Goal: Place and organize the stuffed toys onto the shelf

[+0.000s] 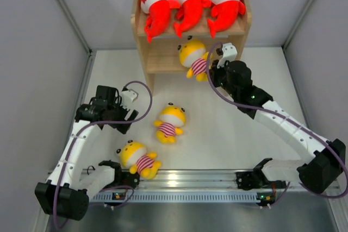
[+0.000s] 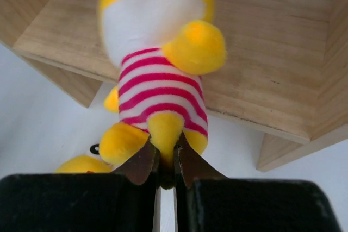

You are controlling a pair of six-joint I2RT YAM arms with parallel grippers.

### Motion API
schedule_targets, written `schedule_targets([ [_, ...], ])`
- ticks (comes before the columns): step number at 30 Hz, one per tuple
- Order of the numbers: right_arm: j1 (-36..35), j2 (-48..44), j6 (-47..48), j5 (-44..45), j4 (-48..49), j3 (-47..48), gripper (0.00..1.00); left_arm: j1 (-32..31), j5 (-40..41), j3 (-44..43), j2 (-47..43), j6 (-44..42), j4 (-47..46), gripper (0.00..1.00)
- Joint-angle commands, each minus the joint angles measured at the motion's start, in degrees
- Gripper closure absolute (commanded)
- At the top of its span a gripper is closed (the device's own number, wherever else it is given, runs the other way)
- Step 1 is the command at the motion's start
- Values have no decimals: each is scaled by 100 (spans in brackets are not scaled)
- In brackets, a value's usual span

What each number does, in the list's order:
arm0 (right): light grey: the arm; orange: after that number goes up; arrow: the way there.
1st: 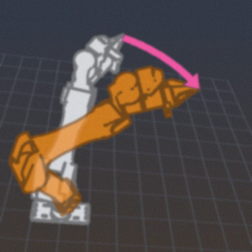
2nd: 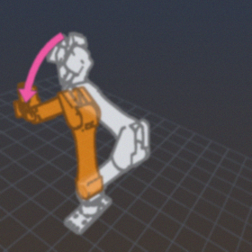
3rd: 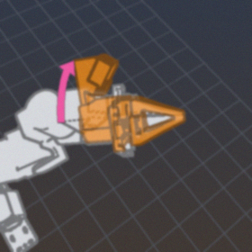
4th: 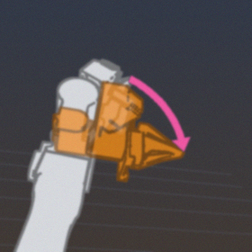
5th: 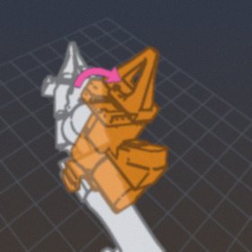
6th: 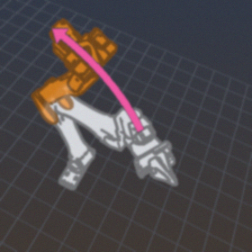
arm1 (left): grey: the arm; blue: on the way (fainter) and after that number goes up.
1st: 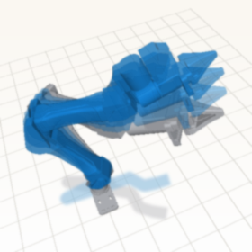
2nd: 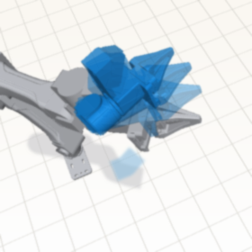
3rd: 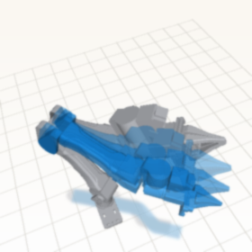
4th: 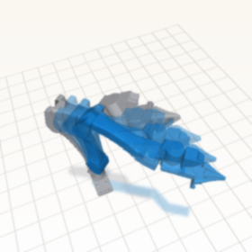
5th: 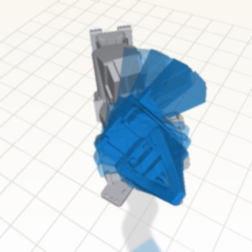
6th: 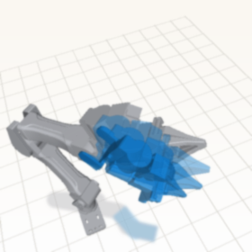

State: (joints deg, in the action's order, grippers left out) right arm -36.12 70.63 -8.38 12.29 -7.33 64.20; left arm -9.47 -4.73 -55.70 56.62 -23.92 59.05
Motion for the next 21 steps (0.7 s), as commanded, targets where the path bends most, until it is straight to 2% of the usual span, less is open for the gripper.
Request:
schedule_targets([
  [1, 359, -164, -559, 54, 364, -4, 100, 25, -98, -125, -64, 45, -192, 11],
  [8, 729, -102, -691, -148, 680, -75, 100, 25, -124, -125, -81, 37, -183, 11],
  [17, 1274, 319, -876, -341, 611, 180, 100, 25, -116, -134, -99, 37, -183, 11],
  [18, 1291, 337, -884, -350, 584, 224, 94, 25, -107, -143, -107, 45, -183, 11],
  [20, 1309, 390, -867, -377, 452, 303, 75, 25, -116, -143, -107, 28, -192, 11],
  [21, 1300, 381, -867, -386, 391, 321, 57, 25, -124, -143, -107, 28, -183, 11],
])
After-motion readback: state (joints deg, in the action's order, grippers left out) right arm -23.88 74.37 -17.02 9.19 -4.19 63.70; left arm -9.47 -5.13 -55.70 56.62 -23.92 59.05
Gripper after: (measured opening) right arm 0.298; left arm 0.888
